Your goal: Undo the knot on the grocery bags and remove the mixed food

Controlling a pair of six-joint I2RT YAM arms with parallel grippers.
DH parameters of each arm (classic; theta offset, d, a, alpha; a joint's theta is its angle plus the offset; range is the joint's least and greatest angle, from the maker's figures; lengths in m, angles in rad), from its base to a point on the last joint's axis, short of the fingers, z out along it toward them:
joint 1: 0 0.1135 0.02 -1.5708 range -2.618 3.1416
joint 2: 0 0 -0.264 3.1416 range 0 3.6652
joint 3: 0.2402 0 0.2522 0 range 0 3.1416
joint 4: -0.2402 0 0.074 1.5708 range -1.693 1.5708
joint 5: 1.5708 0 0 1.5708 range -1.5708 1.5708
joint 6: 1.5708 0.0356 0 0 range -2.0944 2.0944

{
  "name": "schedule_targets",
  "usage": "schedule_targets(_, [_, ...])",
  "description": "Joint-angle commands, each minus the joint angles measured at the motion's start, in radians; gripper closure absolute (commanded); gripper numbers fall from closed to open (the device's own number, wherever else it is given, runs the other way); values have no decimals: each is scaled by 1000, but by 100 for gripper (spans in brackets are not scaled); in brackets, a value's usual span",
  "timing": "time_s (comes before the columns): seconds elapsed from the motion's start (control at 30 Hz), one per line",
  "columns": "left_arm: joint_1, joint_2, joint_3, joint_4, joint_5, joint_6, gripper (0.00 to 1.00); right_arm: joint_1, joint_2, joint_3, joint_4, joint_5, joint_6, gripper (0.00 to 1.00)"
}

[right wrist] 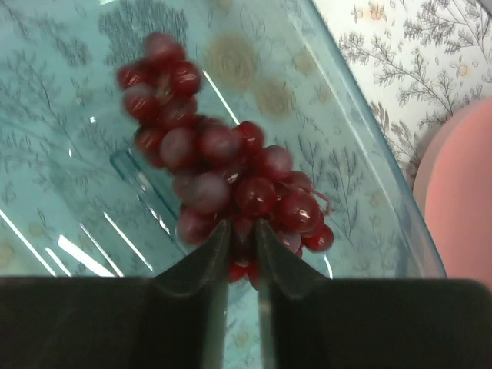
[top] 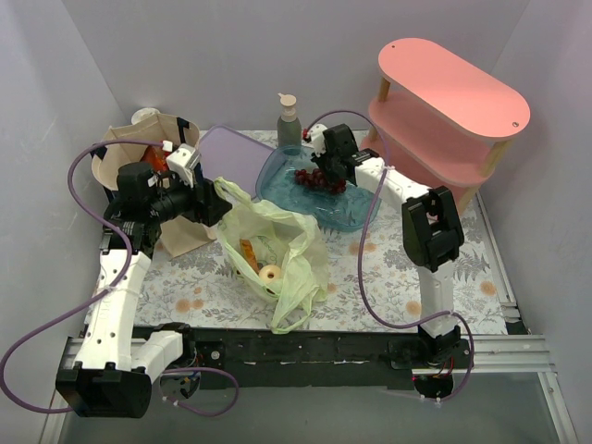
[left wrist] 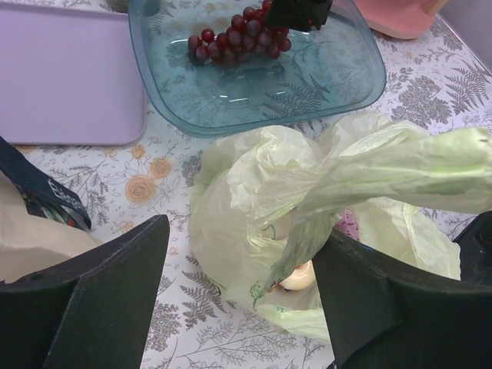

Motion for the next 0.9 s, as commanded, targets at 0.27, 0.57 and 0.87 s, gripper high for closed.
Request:
schedule_targets(0.27, [7,-39,-32,20,44,-35,28,19,-306,66,-31,-220,69,47])
schedule_targets(0.57, [7,-35,-49,29,117,-53,54,371,-655,-277,-30,-620,-239,78])
schedule_targets(0.87, [7,-24,-52,25,215,-64,100,638,-633,-644,235,-128,-285,86])
